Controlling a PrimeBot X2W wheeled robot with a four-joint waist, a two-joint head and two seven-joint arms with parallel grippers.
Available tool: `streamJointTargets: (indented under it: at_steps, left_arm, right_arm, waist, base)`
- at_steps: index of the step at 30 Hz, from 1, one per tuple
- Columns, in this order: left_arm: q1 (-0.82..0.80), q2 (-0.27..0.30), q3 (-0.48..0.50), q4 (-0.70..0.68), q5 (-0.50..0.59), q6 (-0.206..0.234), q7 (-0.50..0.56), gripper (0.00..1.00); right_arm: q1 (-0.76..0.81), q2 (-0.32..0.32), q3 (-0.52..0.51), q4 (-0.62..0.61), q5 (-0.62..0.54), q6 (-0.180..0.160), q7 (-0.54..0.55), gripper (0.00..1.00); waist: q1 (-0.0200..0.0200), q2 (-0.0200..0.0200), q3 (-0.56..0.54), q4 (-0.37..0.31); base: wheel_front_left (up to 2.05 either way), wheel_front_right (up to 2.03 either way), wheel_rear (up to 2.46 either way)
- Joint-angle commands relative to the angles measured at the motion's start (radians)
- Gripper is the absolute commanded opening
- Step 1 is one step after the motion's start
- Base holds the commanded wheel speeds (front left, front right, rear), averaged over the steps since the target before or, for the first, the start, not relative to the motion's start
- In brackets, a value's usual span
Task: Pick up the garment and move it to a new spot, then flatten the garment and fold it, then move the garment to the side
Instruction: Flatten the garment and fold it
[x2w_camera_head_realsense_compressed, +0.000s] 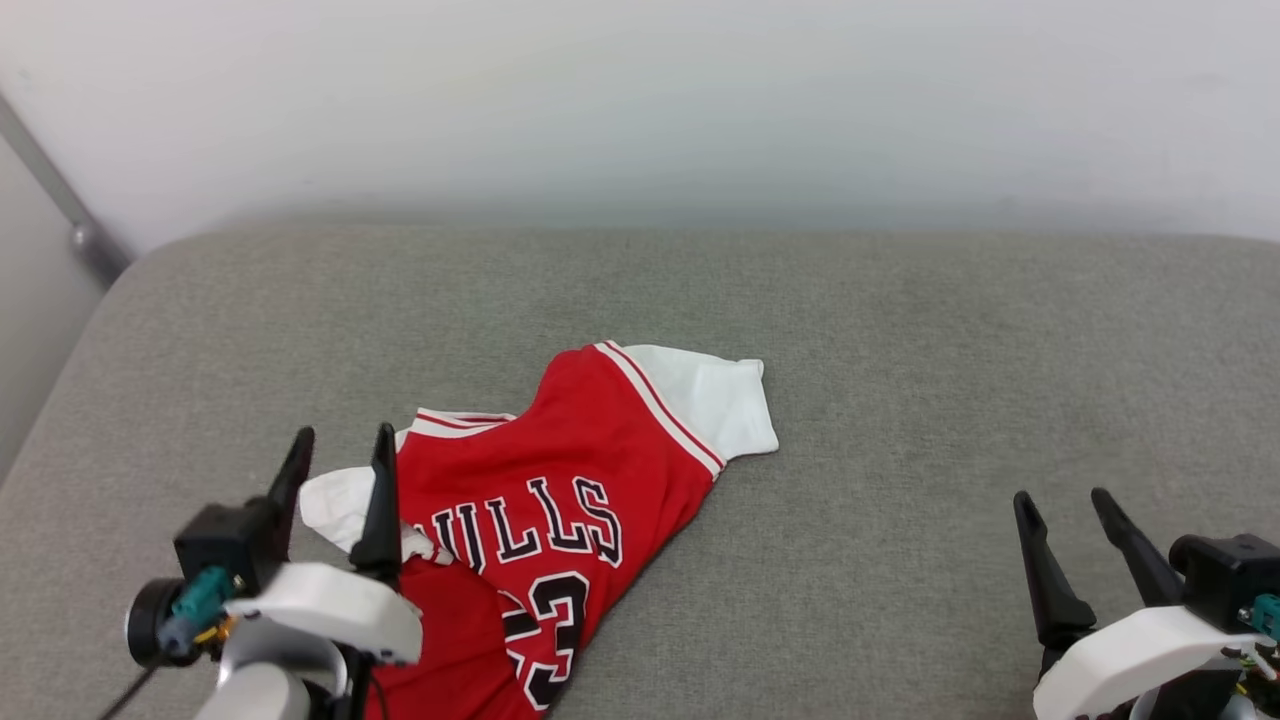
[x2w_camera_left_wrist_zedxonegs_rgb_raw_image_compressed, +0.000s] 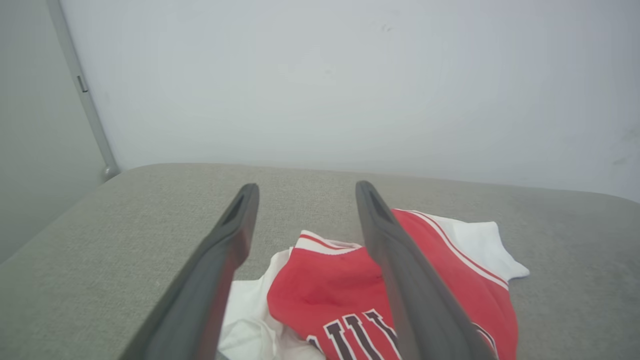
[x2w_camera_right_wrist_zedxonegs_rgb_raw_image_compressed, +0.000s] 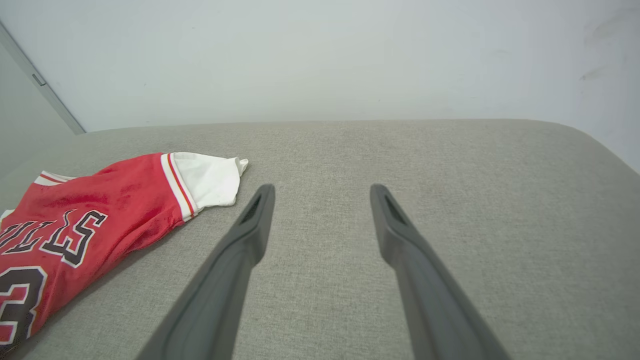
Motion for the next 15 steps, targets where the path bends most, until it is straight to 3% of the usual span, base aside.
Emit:
streamJointTargets:
  at_steps: [1,8,15]
  left_arm:
    - [0.041,-0.007,0.005,-0.032,0.035,0.009,-0.004,1.00]
    - [0.095,-0.028,0.012,-0.113,0.101,0.009,-0.004,1.00]
    - [0.062,-0.066,0.021,-0.151,0.143,-0.016,-0.004,1.00]
  right_arm:
    - [0.011,0.001,-0.002,0.011,0.022,0.000,0.010,1.00]
    - [-0.035,0.001,-0.017,0.098,0.080,0.000,0.089,1.00]
    - [-0.259,-0.026,0.015,0.306,0.135,0.000,0.238,1.00]
  waist:
    - [0.0001,-0.0001,-0.014,0.012]
    - [0.0001,-0.0001,0.004,0.045]
    - [0.0001,-0.0001,0.085,0.104]
  base:
    - [0.00,0.00,0.00]
    - [0.00,0.00,0.00]
    - [0.00,0.00,0.00]
